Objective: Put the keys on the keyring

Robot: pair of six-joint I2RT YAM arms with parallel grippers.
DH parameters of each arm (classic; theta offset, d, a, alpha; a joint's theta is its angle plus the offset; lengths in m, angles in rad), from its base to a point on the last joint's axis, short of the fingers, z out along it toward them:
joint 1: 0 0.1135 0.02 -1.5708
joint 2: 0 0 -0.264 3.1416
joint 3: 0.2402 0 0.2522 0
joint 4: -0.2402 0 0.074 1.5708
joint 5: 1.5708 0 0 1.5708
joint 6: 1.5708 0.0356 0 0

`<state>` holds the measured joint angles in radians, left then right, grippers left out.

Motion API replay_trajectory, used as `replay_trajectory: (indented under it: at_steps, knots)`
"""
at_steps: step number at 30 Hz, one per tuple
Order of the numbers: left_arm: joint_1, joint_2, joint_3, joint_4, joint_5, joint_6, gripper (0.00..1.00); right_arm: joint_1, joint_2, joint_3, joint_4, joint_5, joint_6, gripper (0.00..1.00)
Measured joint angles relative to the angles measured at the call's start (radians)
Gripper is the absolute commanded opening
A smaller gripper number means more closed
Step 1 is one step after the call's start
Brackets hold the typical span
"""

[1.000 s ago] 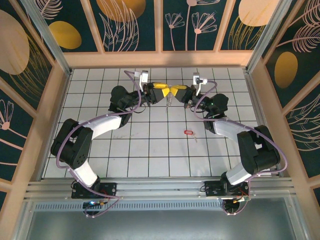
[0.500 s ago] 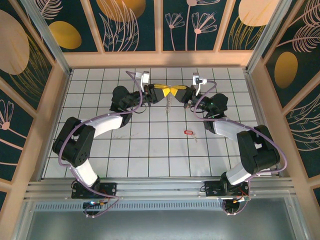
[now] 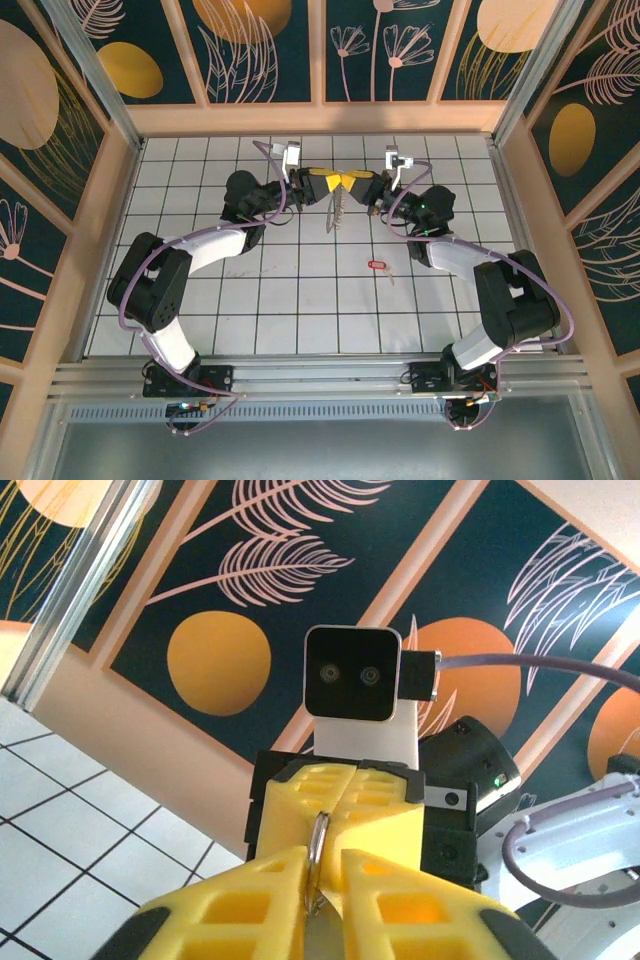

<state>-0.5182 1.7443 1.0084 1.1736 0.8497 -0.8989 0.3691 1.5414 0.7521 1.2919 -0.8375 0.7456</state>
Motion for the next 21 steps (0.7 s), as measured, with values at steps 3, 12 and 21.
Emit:
replay_trajectory:
  at_steps: [3,12,21]
  knots:
    - [0.001,0.003,0.001,0.002,-0.001,0.000,0.00,-0.001,0.000,0.000,-0.006,0.003,-0.007,0.00]
    - [0.000,0.036,0.042,-0.011,0.018,0.012,0.00,-0.029,-0.011,0.003,-0.108,0.051,-0.042,0.54]
    - [-0.006,0.031,0.077,-0.192,-0.028,0.199,0.00,-0.129,-0.262,-0.034,-0.330,0.137,-0.098,0.58]
